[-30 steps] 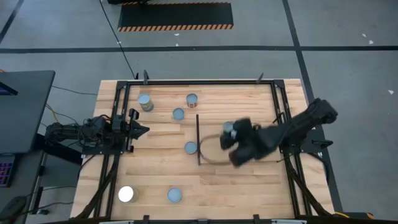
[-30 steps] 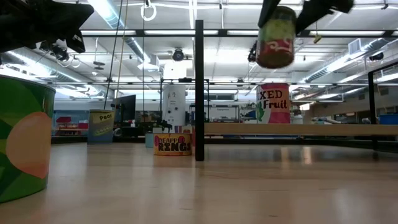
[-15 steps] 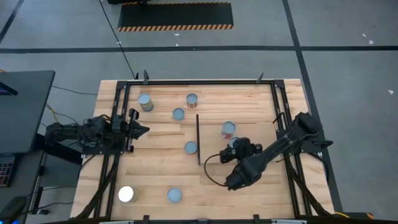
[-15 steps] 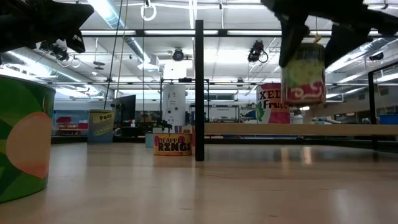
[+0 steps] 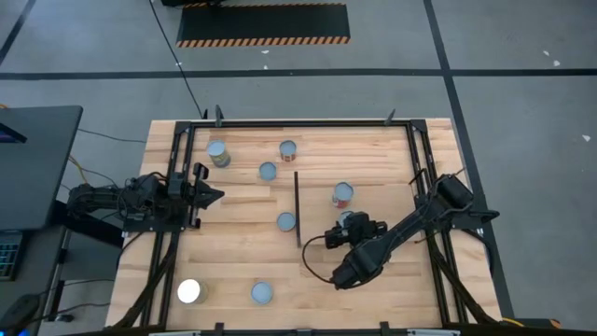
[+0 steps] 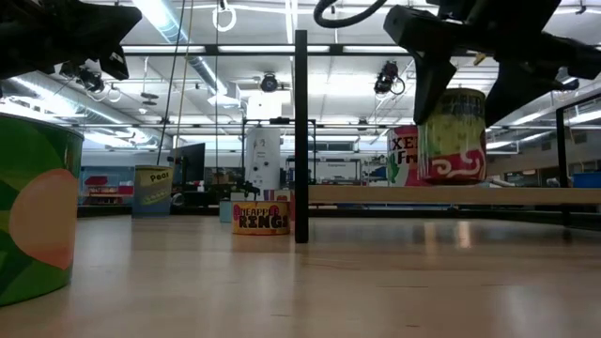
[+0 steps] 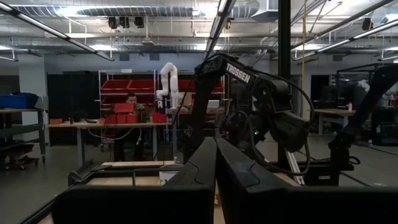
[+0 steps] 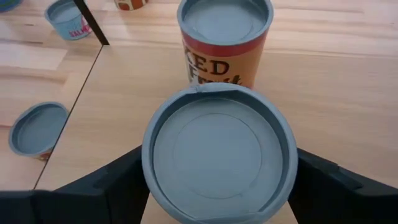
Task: Pick and place cans onto a shelf
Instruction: Put the green can on the shelf
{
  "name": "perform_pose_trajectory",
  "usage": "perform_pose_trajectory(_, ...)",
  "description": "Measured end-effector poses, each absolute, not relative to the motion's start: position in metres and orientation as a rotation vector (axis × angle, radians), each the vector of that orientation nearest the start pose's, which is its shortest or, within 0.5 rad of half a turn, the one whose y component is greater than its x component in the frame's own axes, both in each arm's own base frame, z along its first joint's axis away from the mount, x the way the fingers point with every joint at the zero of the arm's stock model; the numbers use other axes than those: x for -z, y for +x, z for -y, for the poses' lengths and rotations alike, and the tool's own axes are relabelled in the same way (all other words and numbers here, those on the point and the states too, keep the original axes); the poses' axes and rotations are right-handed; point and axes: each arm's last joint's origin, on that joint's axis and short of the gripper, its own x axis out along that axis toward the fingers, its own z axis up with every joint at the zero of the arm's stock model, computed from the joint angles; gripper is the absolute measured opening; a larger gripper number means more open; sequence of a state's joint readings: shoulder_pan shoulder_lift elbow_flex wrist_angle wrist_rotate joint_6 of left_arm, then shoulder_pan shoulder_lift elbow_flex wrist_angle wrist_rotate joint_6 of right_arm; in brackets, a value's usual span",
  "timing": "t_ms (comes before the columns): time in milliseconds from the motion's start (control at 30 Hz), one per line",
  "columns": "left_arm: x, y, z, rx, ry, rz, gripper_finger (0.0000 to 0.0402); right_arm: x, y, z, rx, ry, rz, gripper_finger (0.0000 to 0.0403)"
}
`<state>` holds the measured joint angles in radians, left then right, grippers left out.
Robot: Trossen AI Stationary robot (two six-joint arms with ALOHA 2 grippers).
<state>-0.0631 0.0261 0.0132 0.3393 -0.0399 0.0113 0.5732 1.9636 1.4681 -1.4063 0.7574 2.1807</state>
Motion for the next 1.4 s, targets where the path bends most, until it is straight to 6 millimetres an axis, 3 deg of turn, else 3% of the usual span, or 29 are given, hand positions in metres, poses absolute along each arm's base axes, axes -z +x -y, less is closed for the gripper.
perform_pose_trajectory(600,-0.198,0.093,0.005,0.021,-0.006,0.326,0.0011,-0.199,0.296,-0.168,1.283,0.631,-0.593,0.0333)
perform_pose_trajectory(933,-0.198,0.093,0.005,0.021,-0.006,0.326,0.0011,-0.216,0.299,-0.169,1.265,0.642,-0.558,0.0333)
perform_pose_trajectory(1400,-0.198,0.093,0.005,0.021,-0.006,0.326,0.0011,-0.213,0.302,-0.167,1.273,0.654,-0.571,0.0333)
